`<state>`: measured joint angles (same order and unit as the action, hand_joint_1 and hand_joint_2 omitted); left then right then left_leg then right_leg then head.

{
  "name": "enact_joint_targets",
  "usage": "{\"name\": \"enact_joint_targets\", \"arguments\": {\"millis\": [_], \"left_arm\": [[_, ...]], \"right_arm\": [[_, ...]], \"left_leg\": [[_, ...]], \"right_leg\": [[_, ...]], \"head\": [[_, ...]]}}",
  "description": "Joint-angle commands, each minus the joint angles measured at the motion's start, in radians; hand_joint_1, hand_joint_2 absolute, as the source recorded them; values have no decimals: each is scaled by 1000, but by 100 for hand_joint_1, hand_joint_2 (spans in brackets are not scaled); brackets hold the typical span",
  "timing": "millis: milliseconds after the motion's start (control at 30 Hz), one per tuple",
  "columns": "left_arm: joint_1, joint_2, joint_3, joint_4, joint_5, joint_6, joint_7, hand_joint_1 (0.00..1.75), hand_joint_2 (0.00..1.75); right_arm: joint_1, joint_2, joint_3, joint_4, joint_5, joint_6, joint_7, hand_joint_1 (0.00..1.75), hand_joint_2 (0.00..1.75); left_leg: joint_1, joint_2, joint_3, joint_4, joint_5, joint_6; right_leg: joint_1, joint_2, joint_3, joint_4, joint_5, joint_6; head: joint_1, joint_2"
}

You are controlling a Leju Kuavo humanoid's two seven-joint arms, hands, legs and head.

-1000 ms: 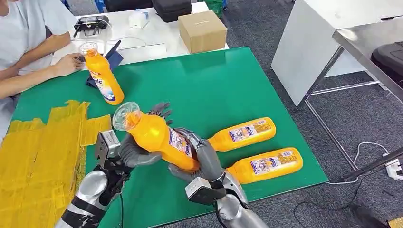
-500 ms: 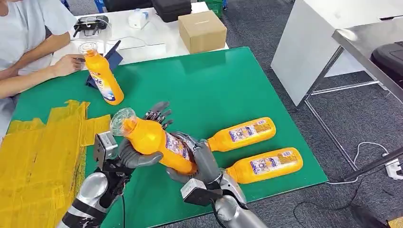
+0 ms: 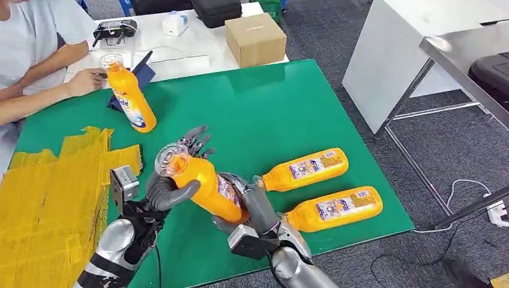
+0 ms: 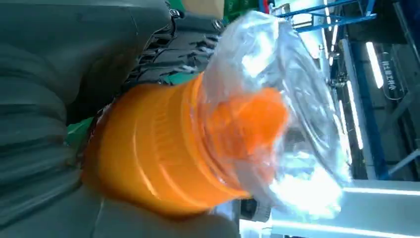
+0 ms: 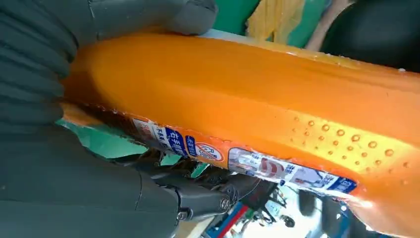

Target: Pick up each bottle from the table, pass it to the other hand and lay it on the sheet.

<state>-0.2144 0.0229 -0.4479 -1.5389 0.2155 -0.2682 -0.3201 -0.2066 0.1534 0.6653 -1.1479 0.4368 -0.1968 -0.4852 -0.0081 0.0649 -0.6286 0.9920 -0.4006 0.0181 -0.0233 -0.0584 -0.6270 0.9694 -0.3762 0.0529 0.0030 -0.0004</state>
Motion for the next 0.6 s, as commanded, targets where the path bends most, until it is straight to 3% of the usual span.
{"name": "enact_joint_targets", "arguments": {"millis": [33,600], "left_arm": [[-24,-31,-60,34,4,-15,-3,175,175],[-36,-28,-84,74,-40,-5,-1,175,175]], "right_arm": [[-20,-3,28,80,11,6,11,175,175],[-9,-4,-5,47,-4,-13,14,175,175]], "left_leg": [[3,-6,5,1,-2,-2],[2,-6,3,0,-1,-1]], "right_leg": [[1,2,6,-1,-2,-2],[1,1,4,-1,-2,-2]], "head": [[0,0],[0,0]]}}
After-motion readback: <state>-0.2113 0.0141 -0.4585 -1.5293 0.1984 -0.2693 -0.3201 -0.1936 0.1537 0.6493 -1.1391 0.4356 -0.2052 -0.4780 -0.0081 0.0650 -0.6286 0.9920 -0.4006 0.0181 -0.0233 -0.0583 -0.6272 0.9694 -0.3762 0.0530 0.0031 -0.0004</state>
